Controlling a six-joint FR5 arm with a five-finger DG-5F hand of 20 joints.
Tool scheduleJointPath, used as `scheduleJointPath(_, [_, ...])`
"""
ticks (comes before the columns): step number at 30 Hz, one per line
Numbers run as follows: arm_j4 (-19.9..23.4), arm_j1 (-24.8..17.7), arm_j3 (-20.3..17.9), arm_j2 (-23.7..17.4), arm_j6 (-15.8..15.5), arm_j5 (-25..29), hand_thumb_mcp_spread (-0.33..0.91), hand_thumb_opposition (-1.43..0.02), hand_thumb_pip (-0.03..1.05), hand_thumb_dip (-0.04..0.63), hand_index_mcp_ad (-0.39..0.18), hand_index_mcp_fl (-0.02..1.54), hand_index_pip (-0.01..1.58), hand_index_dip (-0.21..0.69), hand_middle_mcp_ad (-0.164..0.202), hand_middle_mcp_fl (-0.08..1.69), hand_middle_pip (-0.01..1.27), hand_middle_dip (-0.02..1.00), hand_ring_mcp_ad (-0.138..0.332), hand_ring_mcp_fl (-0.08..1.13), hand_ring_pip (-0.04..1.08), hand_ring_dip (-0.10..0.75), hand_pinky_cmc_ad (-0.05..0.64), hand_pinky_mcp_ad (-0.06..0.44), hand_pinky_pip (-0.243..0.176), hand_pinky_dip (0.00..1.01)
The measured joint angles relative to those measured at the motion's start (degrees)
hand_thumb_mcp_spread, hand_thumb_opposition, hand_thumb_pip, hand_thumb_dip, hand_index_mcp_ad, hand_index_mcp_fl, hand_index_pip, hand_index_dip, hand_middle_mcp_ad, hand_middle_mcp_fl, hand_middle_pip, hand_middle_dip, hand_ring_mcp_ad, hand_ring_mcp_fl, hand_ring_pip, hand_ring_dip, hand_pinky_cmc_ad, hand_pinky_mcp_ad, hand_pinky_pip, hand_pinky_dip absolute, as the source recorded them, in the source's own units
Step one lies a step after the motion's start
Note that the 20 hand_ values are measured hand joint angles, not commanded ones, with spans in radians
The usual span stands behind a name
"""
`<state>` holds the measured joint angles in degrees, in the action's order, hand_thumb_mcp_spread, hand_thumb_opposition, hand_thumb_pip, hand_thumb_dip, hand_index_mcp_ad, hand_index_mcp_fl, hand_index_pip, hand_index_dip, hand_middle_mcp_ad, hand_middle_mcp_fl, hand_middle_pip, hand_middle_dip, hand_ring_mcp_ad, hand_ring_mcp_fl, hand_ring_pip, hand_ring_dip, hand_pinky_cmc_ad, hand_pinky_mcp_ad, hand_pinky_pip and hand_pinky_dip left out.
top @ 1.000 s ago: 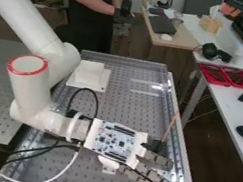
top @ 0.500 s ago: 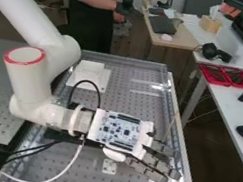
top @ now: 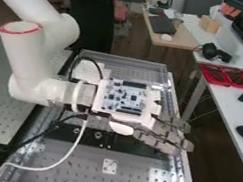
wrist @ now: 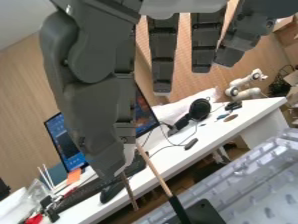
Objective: Grab the drill bit and place it in the clear container
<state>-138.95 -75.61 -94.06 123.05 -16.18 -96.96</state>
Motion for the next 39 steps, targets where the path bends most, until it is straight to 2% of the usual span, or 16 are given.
scheduleJointPath(5, [-0.06,-1.89,-1.36,-3.34,-2.04,0.01,0.66,-0.99,0.42,0.222,-0.154,1.09,0.71,0.173,0.091,0.35,0.14,0.22,0.22,0.14,0.11,0.038,0.325,0.182,-0.098,0.18])
scheduleJointPath(11, [-0.16,-6.43,-4.03,-8.27,-5.31,0.3,0.66,-1.0,0.42,0.222,-0.136,1.11,0.68,0.173,0.091,0.35,0.14,0.22,0.218,0.14,0.11,0.038,0.328,0.182,-0.099,0.18])
scheduleJointPath(17, [0.35,-10.73,-5.97,-10.45,-6.13,0.29,0.66,-1.0,0.42,0.222,-0.122,1.11,0.68,0.173,0.091,0.37,0.14,0.22,0.215,0.14,0.11,0.038,0.328,0.182,-0.099,0.18])
scheduleJointPath(27, [0.86,-17.4,-7.02,-11.21,-6.35,0.69,0.64,-1.01,0.42,0.222,-0.122,1.11,0.68,0.176,0.091,0.37,0.14,0.22,0.215,0.14,0.11,0.038,0.325,0.182,-0.098,0.18])
scheduleJointPath(32, [0.81,-20.63,-6.58,-9.86,-6.43,1.28,0.63,-1.0,0.42,0.222,-0.122,1.12,0.68,0.187,0.091,0.37,0.14,0.22,0.215,0.14,0.12,0.047,0.328,0.182,-0.101,0.18])
scheduleJointPath(34, [0.64,-21.48,-6.19,-9.05,-6.4,1.53,0.63,-1.0,0.42,0.222,-0.12,1.13,0.66,0.188,0.08,0.37,0.14,0.22,0.215,0.14,0.11,0.051,0.328,0.182,-0.101,0.18])
scheduleJointPath(39, [-0.28,-23.11,-4.78,-6.57,-6.12,2.33,0.63,-1.0,0.42,0.222,-0.12,1.13,0.66,0.188,0.08,0.37,0.14,0.22,0.213,0.14,0.11,0.054,0.328,0.182,-0.101,0.18])
